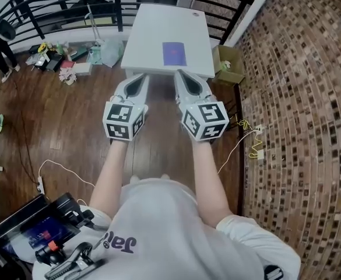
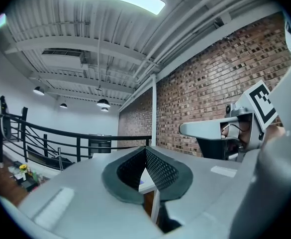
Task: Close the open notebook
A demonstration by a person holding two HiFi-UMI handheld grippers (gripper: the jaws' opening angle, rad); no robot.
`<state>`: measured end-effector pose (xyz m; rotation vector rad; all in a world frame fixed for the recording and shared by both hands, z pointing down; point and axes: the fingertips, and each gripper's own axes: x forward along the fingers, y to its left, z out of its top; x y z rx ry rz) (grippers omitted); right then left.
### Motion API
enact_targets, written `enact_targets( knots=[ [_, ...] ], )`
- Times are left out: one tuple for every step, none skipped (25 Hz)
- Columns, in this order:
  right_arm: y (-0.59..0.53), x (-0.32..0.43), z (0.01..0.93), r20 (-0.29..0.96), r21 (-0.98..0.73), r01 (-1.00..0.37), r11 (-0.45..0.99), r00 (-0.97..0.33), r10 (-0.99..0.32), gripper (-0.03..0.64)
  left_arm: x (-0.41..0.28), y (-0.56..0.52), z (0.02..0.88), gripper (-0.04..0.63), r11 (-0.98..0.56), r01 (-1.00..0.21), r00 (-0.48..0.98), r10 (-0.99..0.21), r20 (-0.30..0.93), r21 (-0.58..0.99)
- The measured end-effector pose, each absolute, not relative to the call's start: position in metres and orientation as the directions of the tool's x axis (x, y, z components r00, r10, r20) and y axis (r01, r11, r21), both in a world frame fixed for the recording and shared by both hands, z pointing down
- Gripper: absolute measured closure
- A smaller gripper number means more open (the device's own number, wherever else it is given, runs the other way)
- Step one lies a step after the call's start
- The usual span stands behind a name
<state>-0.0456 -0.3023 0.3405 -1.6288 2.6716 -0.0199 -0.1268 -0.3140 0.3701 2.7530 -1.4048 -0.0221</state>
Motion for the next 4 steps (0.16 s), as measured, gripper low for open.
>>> enact_targets(
  knots=[
    [-0.303, -0.04, 0.341, -0.005, -0.017, -0.888, 0.46, -0.46, -0.888, 0.626, -0.122, -0.315, 0.373, 0.578, -0.582, -0.812, 0.583, -0.813, 0.013, 0.049],
    [-0.303, -0.034, 0.341, -0.006, -0.016, -0.887, 0.462, -0.462, -0.887, 0.626, -0.117, -0.316, 0.376, 0.578, -0.577, -0.815, 0.579, -0.815, 0.018, 0.047],
    [-0.303, -0.028, 0.342, -0.006, -0.015, -0.886, 0.463, -0.463, -0.886, 0.626, -0.112, -0.316, 0.379, 0.578, -0.574, -0.818, 0.575, -0.818, 0.023, 0.048],
    [-0.304, -0.022, 0.343, -0.006, -0.015, -0.885, 0.464, -0.464, -0.886, 0.626, -0.107, -0.317, 0.381, 0.578, -0.57, -0.82, 0.571, -0.82, 0.029, 0.048]
  ],
)
